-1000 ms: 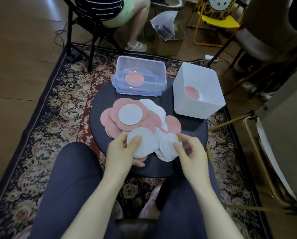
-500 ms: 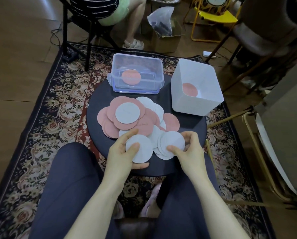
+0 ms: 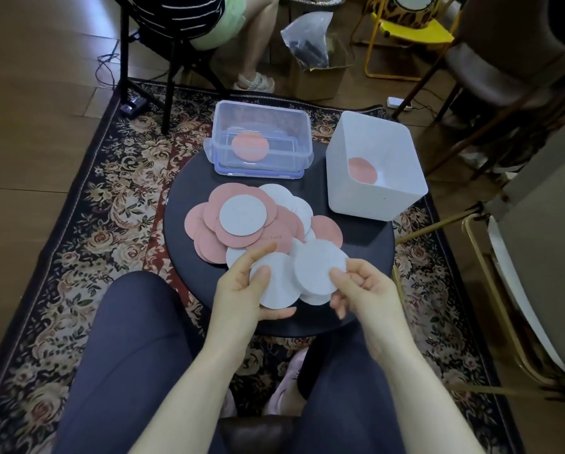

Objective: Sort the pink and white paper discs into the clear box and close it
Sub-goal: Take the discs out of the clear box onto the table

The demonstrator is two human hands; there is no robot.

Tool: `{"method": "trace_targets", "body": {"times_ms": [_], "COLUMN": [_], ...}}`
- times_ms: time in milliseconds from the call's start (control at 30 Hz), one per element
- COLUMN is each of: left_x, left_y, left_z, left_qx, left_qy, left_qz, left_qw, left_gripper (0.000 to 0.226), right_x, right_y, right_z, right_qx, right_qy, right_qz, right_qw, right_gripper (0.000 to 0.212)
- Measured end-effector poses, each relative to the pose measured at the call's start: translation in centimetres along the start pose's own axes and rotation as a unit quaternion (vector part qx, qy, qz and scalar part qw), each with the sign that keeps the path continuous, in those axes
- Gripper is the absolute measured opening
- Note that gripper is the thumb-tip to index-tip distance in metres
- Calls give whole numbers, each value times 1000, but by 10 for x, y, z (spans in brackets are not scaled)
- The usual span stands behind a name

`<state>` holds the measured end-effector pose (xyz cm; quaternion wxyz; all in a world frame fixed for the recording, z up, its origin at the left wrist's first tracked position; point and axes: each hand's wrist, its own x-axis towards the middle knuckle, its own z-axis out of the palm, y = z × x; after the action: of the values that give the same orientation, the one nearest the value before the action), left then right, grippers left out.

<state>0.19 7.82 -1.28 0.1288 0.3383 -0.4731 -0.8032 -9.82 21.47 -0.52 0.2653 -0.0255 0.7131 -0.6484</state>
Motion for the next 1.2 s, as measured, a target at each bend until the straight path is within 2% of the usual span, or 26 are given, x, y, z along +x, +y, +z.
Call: {"method": "trace_targets", "body": {"times_ms": [200,333,400,467,567,667,767,967,1133,1200], "left_x": [-3,-4,-2,0,2,3,4,5,4,3], "left_y": [-3,-3,-1,1,2,1,-1,1,1,2], "left_z": [-1,-3,-8,-13,-18,-20,-19,-18,-17,-17], "left_qx": [-8,10,17,11,-3,-15,-23,-22,-12,-13], "left_qy": [-8,1,16,22,23,19,11,11,5,2], "left_qz": [-17,6,19,17,7,-2,-16,-22,-14,-18], "left_qw": [1000,1000,1000,1000,1000,1000,1000,999,1000,1000], "left_gripper": [26,33,34,35,37,37,35,34,35,33], "right_x": [-13,-9,0,12,27,28,27,35,29,22], "right_y": [18,22,24,22,18,16,17,15,9,5], "right_z": [23,22,10,-6,-22,-25,-23,-26,-36,-37], "right_qx": [-43,-100,-225,-349,-414,-430,-407,-282,-116,-45], "right_qy": [-27,13,81,116,80,46,61,81,81,56], "right_qz": [13,-27,-87,-122,-70,-69,-82,-28,29,41], "right_qw": [999,995,967,922,904,899,908,956,990,997], "right_gripper": [8,8,13,28,57,58,43,39,31,28]}}
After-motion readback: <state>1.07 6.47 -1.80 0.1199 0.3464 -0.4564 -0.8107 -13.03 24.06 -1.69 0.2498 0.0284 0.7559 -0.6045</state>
